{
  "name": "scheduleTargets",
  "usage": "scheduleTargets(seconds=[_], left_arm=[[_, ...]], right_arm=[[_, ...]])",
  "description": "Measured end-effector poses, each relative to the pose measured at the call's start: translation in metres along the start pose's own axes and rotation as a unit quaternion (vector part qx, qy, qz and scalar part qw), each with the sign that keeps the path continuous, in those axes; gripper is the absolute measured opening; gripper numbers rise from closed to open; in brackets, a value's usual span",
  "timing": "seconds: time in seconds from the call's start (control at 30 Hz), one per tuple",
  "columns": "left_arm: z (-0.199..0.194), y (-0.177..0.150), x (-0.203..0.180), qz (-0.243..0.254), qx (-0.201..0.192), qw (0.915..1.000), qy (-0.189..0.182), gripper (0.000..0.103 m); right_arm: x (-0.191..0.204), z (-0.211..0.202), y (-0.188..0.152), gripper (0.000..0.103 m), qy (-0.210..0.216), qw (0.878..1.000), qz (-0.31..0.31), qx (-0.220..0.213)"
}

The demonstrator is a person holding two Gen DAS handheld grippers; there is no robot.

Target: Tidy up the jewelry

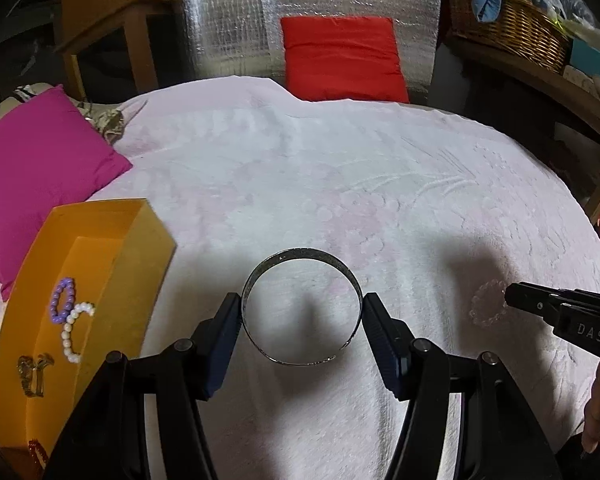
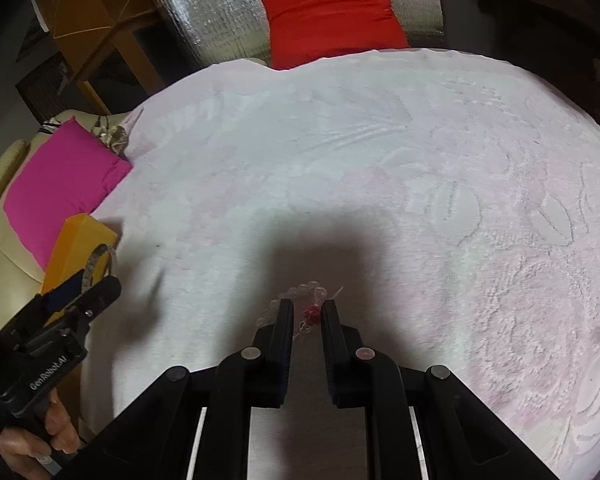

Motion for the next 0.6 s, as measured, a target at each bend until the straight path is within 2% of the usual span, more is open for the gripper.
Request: scheduleTargets(seconds=[0.33,0.6], left_arm=[[-0.009,-0.025,0.016,-0.023,0.007,0.9993,0.028,0.063],[-0.034,-0.039,0.008,-0.019,-0.001,0.9988,0.046,0.063]], right_arm=[[0.024,-0.012,-0.006,0.015,0.02,0.999,-0.025,-0.007],[0.027,-0.031,-0.015,0.015,0.036,0.998,-0.041,-0.018]])
Point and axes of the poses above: each gripper's, at about its wrist camera, not at the fingertips, and z roughly the way its jaws point, x to its left, y to its top, the point moved 1 cm from there along z, roughly the way its jaws point, and after that the axes turned 11 degrees about x, right-handed, at the moved point
